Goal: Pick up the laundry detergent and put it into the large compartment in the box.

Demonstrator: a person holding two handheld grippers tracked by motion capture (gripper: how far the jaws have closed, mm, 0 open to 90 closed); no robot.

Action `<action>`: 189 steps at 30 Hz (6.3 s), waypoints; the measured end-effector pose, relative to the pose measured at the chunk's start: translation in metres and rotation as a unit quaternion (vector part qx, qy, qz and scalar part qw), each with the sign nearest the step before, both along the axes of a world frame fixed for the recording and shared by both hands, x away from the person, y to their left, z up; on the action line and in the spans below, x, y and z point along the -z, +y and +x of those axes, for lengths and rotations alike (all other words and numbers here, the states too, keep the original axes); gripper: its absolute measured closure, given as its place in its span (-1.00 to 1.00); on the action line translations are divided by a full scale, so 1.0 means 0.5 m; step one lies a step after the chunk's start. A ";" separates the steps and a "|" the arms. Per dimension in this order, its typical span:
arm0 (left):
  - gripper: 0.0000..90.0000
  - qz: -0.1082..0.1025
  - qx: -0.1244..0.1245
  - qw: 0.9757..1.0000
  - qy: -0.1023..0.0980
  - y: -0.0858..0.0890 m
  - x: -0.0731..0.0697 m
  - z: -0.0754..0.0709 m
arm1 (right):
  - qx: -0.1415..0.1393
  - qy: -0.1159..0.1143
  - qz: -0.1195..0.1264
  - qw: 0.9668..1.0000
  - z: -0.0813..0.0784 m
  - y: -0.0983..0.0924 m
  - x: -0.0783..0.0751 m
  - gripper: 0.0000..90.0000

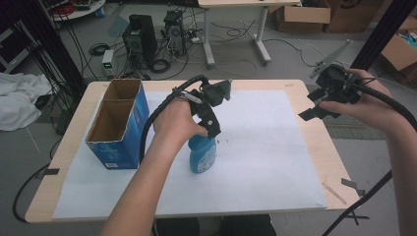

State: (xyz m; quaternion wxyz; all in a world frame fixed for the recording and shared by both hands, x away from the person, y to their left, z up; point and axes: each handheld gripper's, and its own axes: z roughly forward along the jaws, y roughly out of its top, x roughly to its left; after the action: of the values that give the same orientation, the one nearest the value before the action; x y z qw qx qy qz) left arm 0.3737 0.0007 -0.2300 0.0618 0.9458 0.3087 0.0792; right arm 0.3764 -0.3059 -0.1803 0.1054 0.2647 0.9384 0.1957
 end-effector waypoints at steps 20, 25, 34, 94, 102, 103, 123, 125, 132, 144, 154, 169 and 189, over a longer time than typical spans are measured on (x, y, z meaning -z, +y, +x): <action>-0.79 0.000 -0.011 1.000 0.008 -0.006 0.056 -0.003 | -0.003 0.000 -0.004 1.000 0.004 0.006 0.004 -0.44; -0.79 -0.001 -0.013 1.000 0.012 -0.010 0.069 -0.003 | -0.001 0.000 -0.004 1.000 0.004 0.007 0.004 -0.44; -0.80 0.002 -0.016 1.000 0.012 -0.014 0.087 -0.002 | 0.000 0.000 -0.004 1.000 0.006 0.006 0.007 -0.43; -0.52 0.009 -0.048 0.999 0.018 -0.018 0.127 0.008 | 0.004 0.003 -0.005 1.000 0.008 0.005 0.007 -0.43; -0.47 0.006 -0.052 0.998 0.021 -0.012 0.129 0.010 | 0.002 0.003 -0.007 1.000 0.010 0.008 0.005 -0.43; -0.47 0.006 -0.052 0.998 0.021 -0.012 0.130 0.010 | 0.003 0.004 -0.006 1.000 0.010 0.008 0.005 -0.43; -0.30 -0.002 -0.059 0.998 0.034 -0.009 0.128 0.015 | 0.002 0.005 -0.007 1.000 0.013 0.009 0.006 -0.43; -0.27 -0.005 -0.058 0.998 0.037 -0.009 0.128 0.015 | 0.002 0.004 -0.006 1.000 0.013 0.008 0.006 -0.43; -0.17 -0.005 -0.057 0.998 0.040 -0.010 0.127 0.014 | 0.002 0.005 -0.006 1.000 0.014 0.007 0.009 -0.43; -0.16 0.002 -0.057 0.997 0.048 -0.011 0.125 0.018 | 0.002 0.006 -0.007 1.000 0.015 0.010 0.008 -0.43; -0.16 0.004 -0.058 0.997 0.050 0.002 0.118 0.023 | 0.003 0.007 -0.009 1.000 0.019 0.015 0.008 -0.43; -0.16 0.000 -0.049 0.997 0.060 0.014 0.040 0.028 | 0.000 0.007 -0.010 1.000 0.025 0.027 0.007 -0.42; -0.16 -0.010 -0.067 0.997 0.045 0.051 -0.095 0.028 | -0.002 0.009 -0.011 1.000 0.034 0.039 0.008 -0.42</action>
State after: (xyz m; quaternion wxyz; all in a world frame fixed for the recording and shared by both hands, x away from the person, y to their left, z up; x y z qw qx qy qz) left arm 0.3879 0.0262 -0.1827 0.0517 0.9251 0.3743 0.0377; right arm 0.3933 -0.2863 -0.1843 0.0990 0.2636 0.9419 0.1833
